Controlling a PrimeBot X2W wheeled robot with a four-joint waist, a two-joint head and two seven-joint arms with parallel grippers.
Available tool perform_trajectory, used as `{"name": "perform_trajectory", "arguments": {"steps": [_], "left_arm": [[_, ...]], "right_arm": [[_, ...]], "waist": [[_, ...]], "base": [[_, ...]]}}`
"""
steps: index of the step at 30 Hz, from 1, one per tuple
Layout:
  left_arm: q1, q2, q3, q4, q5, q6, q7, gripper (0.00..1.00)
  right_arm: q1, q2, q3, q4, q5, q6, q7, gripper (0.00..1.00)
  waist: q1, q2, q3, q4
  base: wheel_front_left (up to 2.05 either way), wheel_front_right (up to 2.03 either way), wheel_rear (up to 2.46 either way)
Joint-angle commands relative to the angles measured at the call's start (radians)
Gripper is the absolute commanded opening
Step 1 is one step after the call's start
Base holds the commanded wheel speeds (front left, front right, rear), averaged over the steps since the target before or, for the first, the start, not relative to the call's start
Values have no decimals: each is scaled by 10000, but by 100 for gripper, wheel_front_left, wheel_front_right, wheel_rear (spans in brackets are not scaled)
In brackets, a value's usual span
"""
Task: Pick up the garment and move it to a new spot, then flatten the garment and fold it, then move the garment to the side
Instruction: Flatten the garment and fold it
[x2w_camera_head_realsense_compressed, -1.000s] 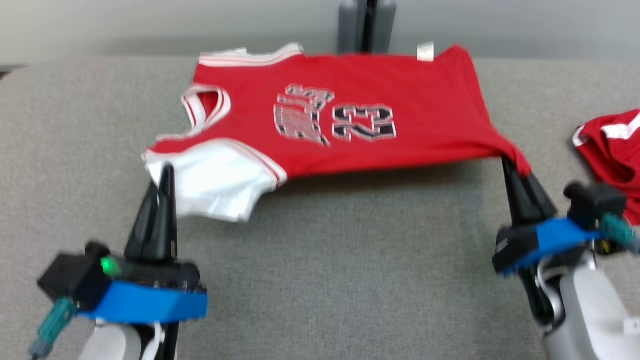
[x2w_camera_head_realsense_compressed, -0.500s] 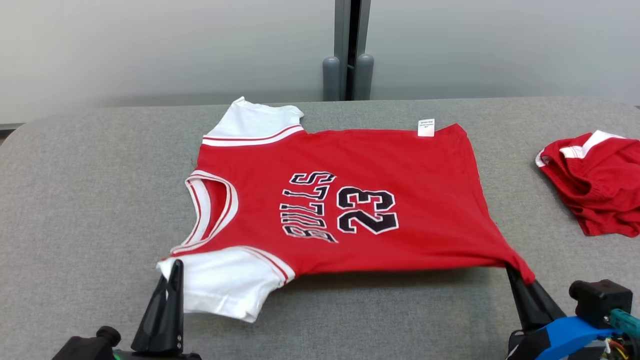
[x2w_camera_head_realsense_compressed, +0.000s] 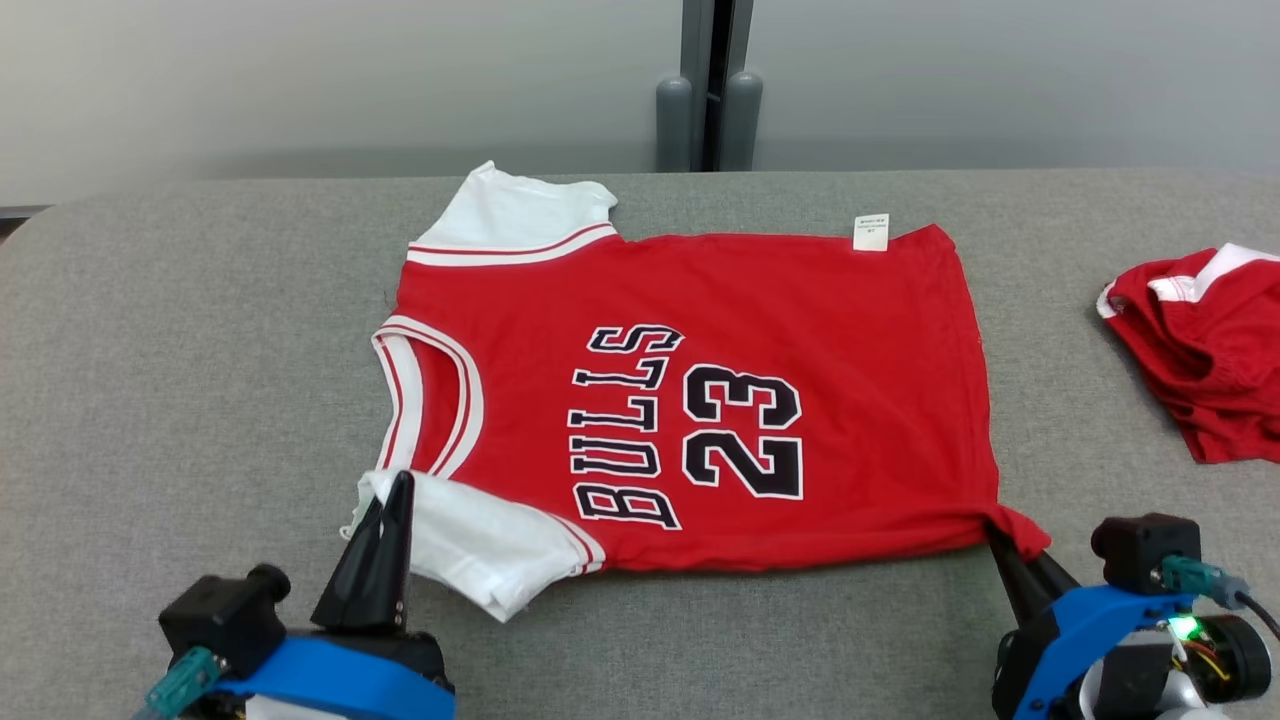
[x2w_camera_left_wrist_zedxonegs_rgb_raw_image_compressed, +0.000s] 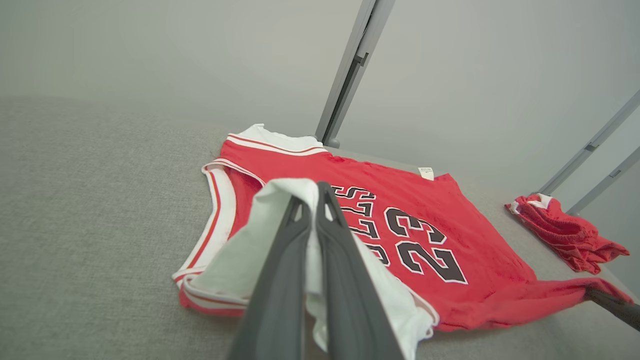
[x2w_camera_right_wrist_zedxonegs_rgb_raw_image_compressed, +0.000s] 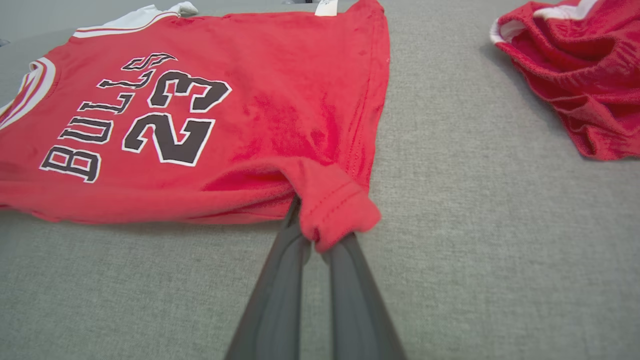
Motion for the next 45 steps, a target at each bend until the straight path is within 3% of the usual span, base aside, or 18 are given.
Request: {"name": "perform_trajectory", "arguments": {"steps": [1, 13, 20, 22, 24, 25, 26, 27, 36, 41, 45], "left_arm": [[-269, -25, 1, 62, -31, -66, -48, 0], [-3825, -287, -67, 3151, -105, -757, 251, 0], [-5211, -348, -57, 5130, 6, -612, 504, 0], [-5356, -386, -69, 5424, 21, -563, 534, 0], [-5459, -454, -86, 5657, -24, -542, 533, 0], [-5514, -475, -104, 5750, -19, -561, 479, 17], [-5572, -495, -131, 5789, 5, -638, 335, 83], [-5622, -532, -115, 5847, 5, -663, 189, 100], [-5438, -542, -100, 5810, 182, -1100, -1506, 100], [-4736, -282, -89, 5467, 168, -1070, -1544, 100], [-3816, -28, -95, 5172, -91, -880, -869, 100]], "right_arm": [[-192, 9, -26, 12, -55, 1, 41, 0], [-3051, 9, -369, 1487, -260, 1, 843, 0], [-4740, -31, -16, 3319, -757, 1, 683, 0], [-5036, -67, 92, 3765, -838, 1, 491, 37], [-5282, -119, 135, 4178, -903, 1, 294, 100], [-5384, -127, 137, 4367, -930, 1, 199, 100], [-5471, -128, 126, 4519, -964, 1, 92, 100], [-5544, -134, 118, 4639, -994, 1, -87, 100], [-5206, -43, -131, 4855, -990, 1, -2053, 100], [-4530, -18, -300, 4330, -1065, 1, -2581, 100], [-3782, -7, -597, 3658, -1333, 1, -2823, 100]], "waist": [[-1, 0, 55, 30], [-1, 0, 831, -97], [-1, 0, 1111, -249], [-1, 0, 1143, -250], [-1, 0, 1157, -237], [-1, 0, 1157, -226], [-1, 0, 1154, -211], [-1, 0, 1147, -195], [-1, 0, 886, -146], [-1, 0, 590, -156], [-1, 0, 323, -143]], "base": [[0, 0, 0], [0, 0, 0], [0, 0, 0], [0, 0, 0], [0, 0, 0], [0, 0, 0], [0, 0, 0], [0, 0, 0], [0, 0, 0], [0, 0, 0], [0, 0, 0]]}}
